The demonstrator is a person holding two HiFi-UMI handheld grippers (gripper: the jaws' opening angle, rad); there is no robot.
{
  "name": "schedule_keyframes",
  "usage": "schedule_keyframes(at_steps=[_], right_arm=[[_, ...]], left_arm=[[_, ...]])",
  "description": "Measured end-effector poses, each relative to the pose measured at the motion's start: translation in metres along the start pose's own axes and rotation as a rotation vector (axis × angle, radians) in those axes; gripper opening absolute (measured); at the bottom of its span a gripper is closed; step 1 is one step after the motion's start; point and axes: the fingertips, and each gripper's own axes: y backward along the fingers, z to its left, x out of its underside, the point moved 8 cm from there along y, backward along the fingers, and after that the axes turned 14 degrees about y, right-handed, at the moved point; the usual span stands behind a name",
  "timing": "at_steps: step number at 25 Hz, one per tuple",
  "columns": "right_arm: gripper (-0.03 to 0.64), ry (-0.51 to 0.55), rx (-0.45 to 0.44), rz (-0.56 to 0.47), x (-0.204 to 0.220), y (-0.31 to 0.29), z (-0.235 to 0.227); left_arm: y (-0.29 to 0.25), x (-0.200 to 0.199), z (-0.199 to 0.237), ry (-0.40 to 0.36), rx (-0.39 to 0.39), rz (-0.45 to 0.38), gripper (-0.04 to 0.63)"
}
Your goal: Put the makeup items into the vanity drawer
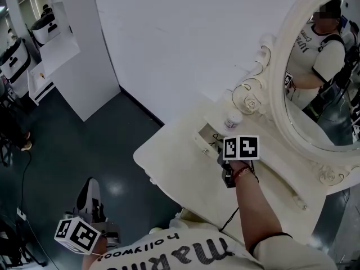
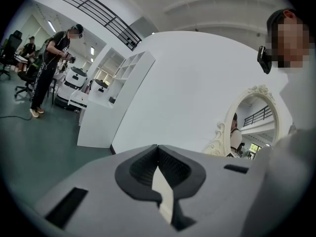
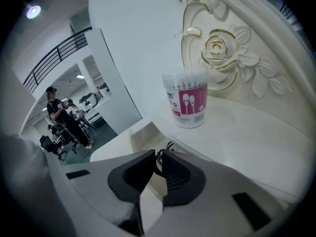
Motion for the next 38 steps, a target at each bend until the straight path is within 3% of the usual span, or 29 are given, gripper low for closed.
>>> schedule_keyframes(at_steps=[38], right_arm=[[0.044,-0.023,-0.013,0.045,0.001,-0.0031,0.0033]], left_arm=[[0.0,-0.0007,0.0035,0.02,0.008,-0.002,0.008]])
